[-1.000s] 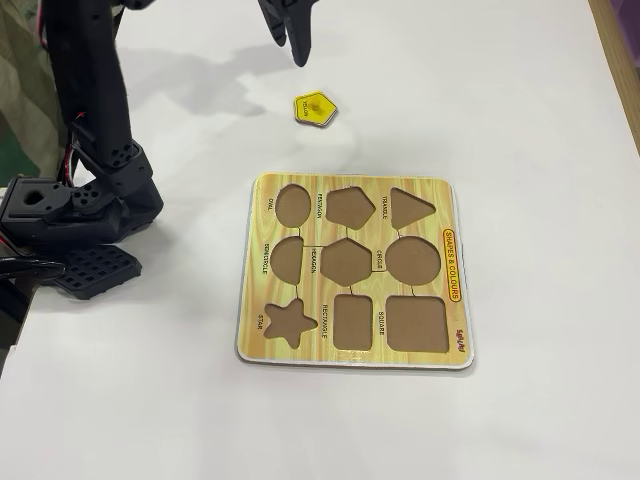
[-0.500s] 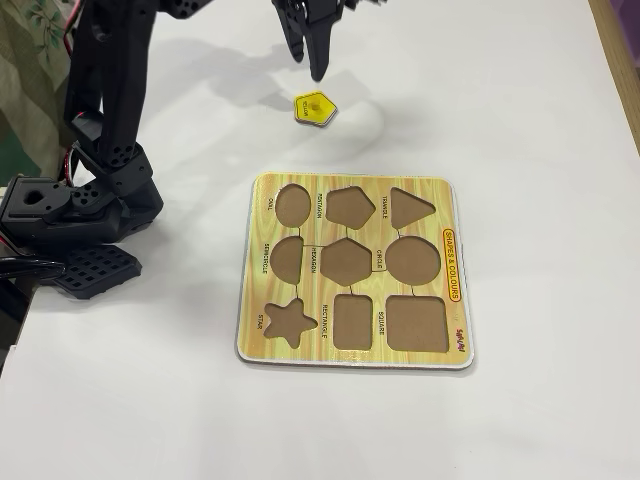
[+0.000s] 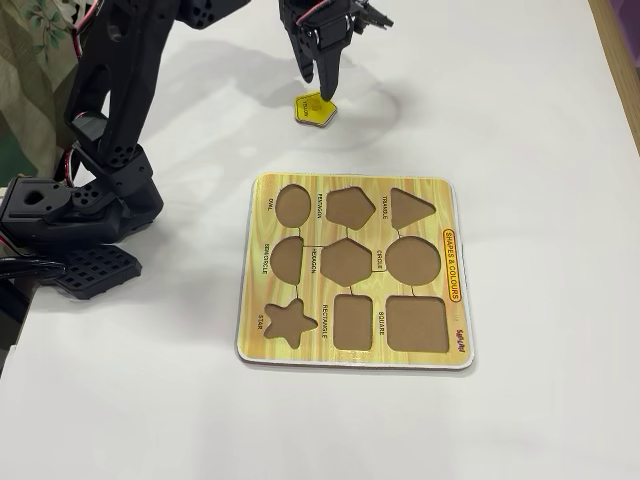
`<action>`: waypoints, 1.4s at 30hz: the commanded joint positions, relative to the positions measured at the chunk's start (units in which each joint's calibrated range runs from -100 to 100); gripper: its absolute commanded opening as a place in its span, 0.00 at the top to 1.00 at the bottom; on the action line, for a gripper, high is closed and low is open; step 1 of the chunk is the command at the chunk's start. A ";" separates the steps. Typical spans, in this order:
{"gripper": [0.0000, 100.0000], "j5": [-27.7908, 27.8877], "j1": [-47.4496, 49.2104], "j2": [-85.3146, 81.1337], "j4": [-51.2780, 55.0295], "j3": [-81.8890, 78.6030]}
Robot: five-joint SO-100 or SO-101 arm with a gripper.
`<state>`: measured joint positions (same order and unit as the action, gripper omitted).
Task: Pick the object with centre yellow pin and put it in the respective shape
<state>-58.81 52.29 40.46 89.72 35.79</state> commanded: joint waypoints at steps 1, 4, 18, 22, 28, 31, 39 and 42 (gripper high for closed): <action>0.84 0.18 -0.83 -0.55 -0.52 1.98; 0.84 0.24 -0.83 -0.46 -0.52 1.89; 0.84 0.24 -5.61 -0.71 -0.43 -2.52; 0.84 0.24 -5.81 -0.55 -0.43 -2.25; 0.84 0.13 -5.71 -0.38 -0.52 -1.89; 0.84 0.13 -5.71 -0.38 -0.52 -2.16; 0.96 0.29 -5.71 1.80 -5.27 -2.07; 0.97 0.29 -5.51 2.38 -6.05 -2.07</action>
<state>-58.71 47.43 43.04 85.00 32.82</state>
